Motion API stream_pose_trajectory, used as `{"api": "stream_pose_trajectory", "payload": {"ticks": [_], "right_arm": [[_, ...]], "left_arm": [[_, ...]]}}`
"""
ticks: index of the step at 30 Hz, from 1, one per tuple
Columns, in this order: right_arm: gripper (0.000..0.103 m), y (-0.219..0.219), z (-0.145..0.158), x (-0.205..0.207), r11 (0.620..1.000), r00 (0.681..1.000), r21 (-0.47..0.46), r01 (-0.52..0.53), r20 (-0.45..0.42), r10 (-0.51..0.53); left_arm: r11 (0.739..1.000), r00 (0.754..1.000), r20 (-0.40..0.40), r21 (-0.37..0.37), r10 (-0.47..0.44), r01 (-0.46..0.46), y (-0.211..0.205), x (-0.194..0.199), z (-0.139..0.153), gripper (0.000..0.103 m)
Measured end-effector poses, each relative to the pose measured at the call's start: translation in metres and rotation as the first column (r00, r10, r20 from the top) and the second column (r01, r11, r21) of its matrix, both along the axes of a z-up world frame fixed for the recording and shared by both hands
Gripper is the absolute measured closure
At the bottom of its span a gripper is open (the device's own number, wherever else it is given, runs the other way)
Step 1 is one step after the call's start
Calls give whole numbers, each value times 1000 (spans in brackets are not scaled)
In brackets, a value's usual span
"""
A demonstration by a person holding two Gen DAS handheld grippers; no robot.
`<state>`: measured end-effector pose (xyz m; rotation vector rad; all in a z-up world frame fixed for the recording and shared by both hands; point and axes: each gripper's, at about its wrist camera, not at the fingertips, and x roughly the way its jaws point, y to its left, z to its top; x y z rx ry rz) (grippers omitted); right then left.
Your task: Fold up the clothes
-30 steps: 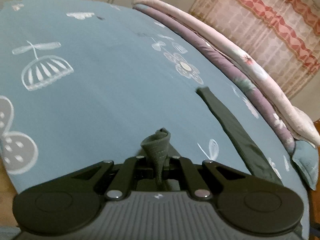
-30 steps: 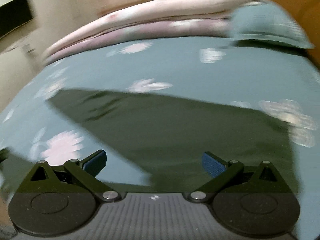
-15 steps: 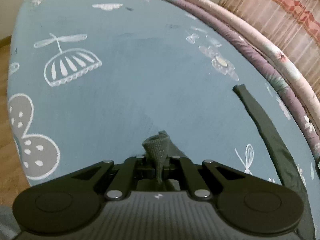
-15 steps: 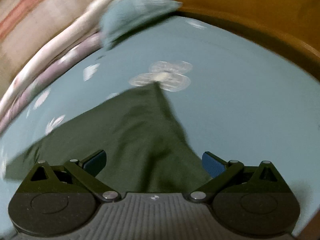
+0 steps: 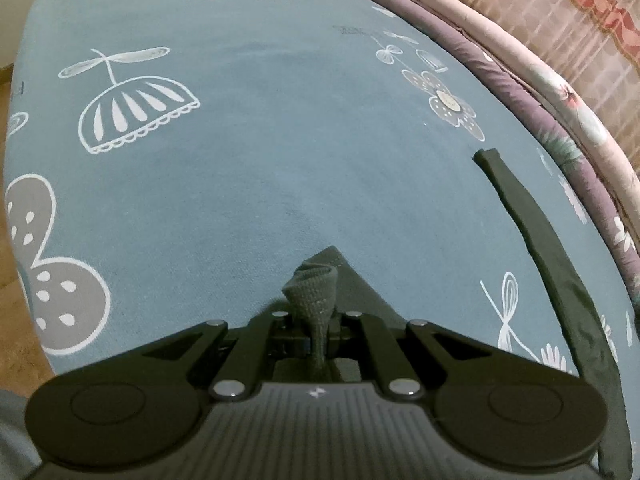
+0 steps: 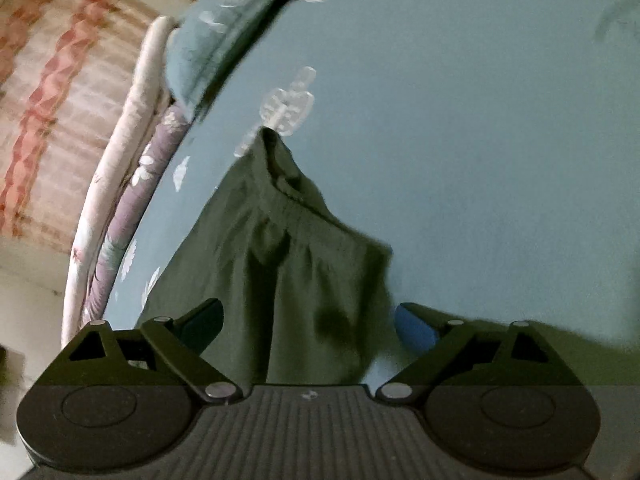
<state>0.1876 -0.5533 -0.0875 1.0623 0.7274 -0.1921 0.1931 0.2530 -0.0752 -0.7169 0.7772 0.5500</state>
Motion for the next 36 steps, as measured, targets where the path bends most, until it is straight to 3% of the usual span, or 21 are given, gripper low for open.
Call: {"api": "stream_pose_trajectory", "payload": {"ticks": [3, 5, 7, 10, 12, 15, 17, 22, 29, 31, 36], "right_arm": [[9, -1, -8, 3, 1000, 1000, 9, -4, 24, 4], [27, -2, -13, 5, 1000, 999, 14, -7, 40, 6], [55, -2, -18, 7, 1000, 998, 20, -10, 56, 9], [69, -3, -25, 10, 1000, 997, 28, -14, 80, 12], [73, -4, -31, 12, 999, 995, 33, -17, 96, 14], [95, 4, -31, 20, 998, 995, -2, -55, 81, 55], [96, 11, -29, 26, 995, 994, -39, -91, 57, 93], [97, -8, -9, 11, 990, 999, -134, -37, -25, 34], [96, -12, -2, 7, 986, 995, -158, -50, -98, 35], [86, -11, 8, 6, 980, 992, -199, -24, -127, -2], [72, 2, 61, 7, 891, 994, -454, -10, -98, -38]], "left_arm": [[1000, 1000, 6, -6, 1, -1, 1, -1, -1, 99], [1000, 1000, 10, -10, 2, -2, 1, -1, -1, 99], [1000, 1000, 14, -15, 7, -6, 2, -1, -2, 99], [1000, 1000, 11, -12, 9, -9, 1, 1, -2, 99], [1000, 1000, 6, -9, 7, -7, 1, 2, -1, 99], [1000, 1000, 1, -13, 13, -13, 1, 0, 0, 99], [1000, 1000, -6, -13, 18, -18, 0, 0, 1, 99], [1000, 1000, -16, 3, 15, -15, -2, -1, 6, 98], [1000, 999, -18, 6, 31, -31, -3, -7, 2, 96], [1000, 999, -20, 10, 28, -28, -3, -6, 3, 96], [999, 999, -2, 22, 32, -32, -6, -11, 8, 98]]}}
